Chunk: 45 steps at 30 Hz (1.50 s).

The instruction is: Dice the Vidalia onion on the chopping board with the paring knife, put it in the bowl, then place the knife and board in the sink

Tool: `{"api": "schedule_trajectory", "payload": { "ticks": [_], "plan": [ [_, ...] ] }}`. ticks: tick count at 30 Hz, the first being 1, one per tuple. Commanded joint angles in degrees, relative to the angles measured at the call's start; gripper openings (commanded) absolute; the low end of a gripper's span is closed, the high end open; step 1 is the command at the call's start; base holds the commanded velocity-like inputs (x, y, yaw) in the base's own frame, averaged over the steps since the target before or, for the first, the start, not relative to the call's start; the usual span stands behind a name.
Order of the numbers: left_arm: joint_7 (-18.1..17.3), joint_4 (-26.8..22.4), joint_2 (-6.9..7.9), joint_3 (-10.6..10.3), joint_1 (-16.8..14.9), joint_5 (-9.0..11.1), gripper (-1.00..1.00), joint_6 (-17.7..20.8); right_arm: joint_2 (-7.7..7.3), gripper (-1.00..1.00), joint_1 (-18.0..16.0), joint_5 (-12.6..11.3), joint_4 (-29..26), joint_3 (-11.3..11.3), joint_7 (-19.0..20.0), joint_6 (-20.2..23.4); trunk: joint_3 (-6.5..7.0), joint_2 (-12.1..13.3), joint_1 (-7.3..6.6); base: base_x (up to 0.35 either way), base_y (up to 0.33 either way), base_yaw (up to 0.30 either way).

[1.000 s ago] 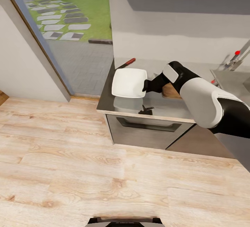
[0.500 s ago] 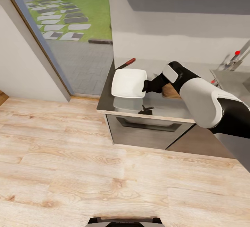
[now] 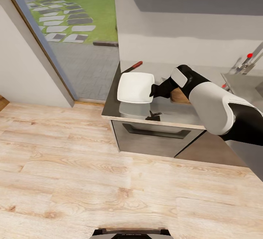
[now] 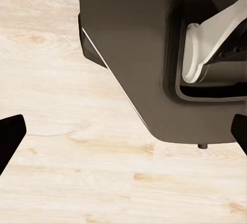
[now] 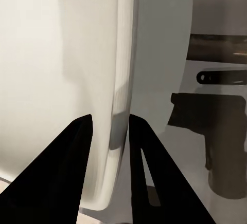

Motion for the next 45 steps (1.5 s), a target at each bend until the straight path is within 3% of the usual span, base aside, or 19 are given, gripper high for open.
{"api": "schedule_trajectory", "payload": {
  "ticks": [1,28,45],
  "plan": [
    [0.2,-0.1,0.03,-0.5,0.0,0.5,1.00,-0.1,0.00,-1.00,0.0,-0.5,-0.1,-0.1,-0.1,0.2,-0.07,-0.1,0.03,0.000,0.000,0.000],
    [0.2,-0.1,0.03,-0.4,0.0,0.5,1.00,-0.1,-0.01,-1.00,0.0,-0.6,-0.2,-0.2,-0.1,0.2,-0.07,-0.1,0.03,0.000,0.000,0.000],
    [0.2,-0.2,-0.06,-0.4,0.0,0.5,1.00,-0.1,0.09,-1.00,0.0,-2.4,-3.1,-0.6,-0.1,0.5,-0.07,-0.1,0.03,0.000,0.000,0.000]
  ]
}}
